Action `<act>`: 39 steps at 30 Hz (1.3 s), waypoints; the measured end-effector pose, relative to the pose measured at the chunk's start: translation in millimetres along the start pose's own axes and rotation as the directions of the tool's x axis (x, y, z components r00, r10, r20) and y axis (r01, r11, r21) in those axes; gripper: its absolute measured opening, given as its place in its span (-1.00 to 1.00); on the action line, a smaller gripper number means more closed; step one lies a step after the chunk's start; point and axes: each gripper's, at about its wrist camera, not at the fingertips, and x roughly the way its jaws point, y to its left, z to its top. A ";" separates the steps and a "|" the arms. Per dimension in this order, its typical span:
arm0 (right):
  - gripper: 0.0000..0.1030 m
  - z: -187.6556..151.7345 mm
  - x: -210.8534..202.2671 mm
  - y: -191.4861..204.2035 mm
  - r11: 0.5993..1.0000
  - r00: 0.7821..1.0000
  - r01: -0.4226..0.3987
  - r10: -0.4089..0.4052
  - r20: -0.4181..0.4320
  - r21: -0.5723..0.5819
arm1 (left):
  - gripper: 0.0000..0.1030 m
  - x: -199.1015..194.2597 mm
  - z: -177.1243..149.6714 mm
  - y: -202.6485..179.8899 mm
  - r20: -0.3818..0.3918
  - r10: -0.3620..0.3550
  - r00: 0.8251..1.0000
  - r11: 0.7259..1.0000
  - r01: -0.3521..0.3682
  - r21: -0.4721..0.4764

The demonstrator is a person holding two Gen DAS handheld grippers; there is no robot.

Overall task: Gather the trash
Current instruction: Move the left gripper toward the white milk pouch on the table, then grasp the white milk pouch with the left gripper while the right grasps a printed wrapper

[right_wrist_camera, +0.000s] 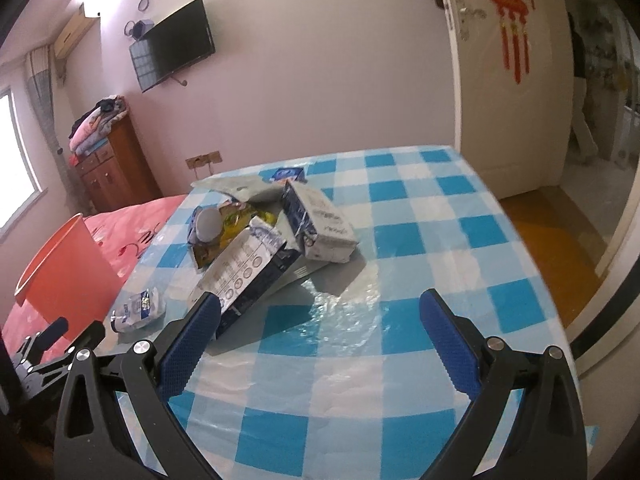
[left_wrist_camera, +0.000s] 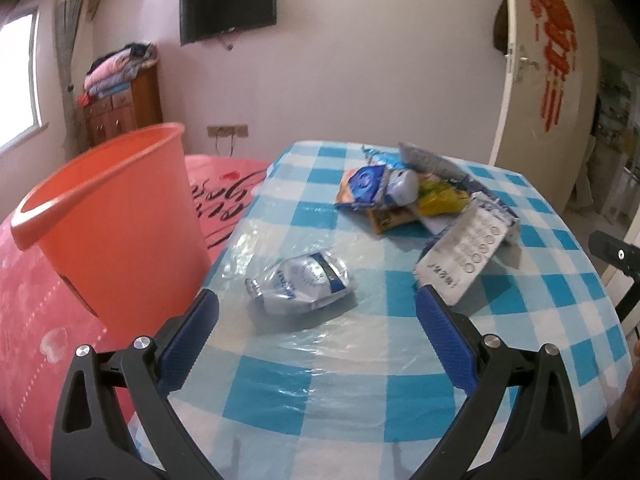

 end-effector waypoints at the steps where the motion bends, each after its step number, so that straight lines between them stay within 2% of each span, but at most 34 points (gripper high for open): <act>1: 0.90 -0.5 2.3 0.5 1.000 1.000 -0.005 0.005 -0.003 0.000 | 0.92 5.7 0.5 2.0 -0.017 0.002 1.000 1.000 -0.002 -0.013; 6: 0.90 -1.1 21.3 0.4 1.000 0.999 -0.026 0.027 -0.040 0.008 | 0.92 29.4 0.8 11.5 -0.096 -0.012 0.995 0.997 0.005 -0.074; 11: 0.90 -1.6 37.0 -3.4 1.000 0.997 -0.028 0.028 -0.068 0.014 | 0.92 52.0 2.7 24.7 -0.137 -0.010 0.991 0.993 -0.007 -0.121; 15: 0.90 -2.2 45.3 -7.6 0.999 0.996 -0.037 0.040 -0.085 0.030 | 0.92 73.8 3.5 29.2 -0.174 -0.008 0.985 0.993 -0.014 -0.119; 23: 0.90 -3.7 57.3 -16.9 0.998 0.993 -0.034 0.039 -0.107 0.047 | 0.92 91.3 7.3 13.4 -0.189 -0.091 0.978 0.991 0.071 -0.110; 27: 0.90 -4.1 57.7 -22.1 0.997 0.993 -0.034 0.041 -0.109 0.065 | 0.92 100.2 5.3 -3.6 -0.220 -0.178 0.959 0.979 0.150 -0.138; 30: 0.90 -3.4 57.8 -26.7 0.997 0.994 -0.027 0.034 -0.104 0.071 | 0.92 100.4 2.0 -25.4 -0.233 -0.245 0.941 0.967 0.221 -0.124; 34: 0.90 -1.0 57.7 -32.9 0.996 0.994 -0.025 0.034 -0.104 0.091 | 0.92 86.6 -1.5 -53.2 -0.239 -0.359 0.902 0.933 0.348 -0.088; 37: 0.90 -0.8 57.5 -34.6 0.995 0.994 -0.029 0.040 -0.106 0.097 | 0.92 75.9 -1.2 -60.9 -0.237 -0.410 0.881 0.911 0.409 -0.056; 39: 0.90 -0.9 58.8 -34.7 0.993 0.991 -0.044 0.056 -0.118 0.105 | 0.92 68.0 1.1 -60.5 -0.228 -0.401 0.887 0.912 0.409 -0.016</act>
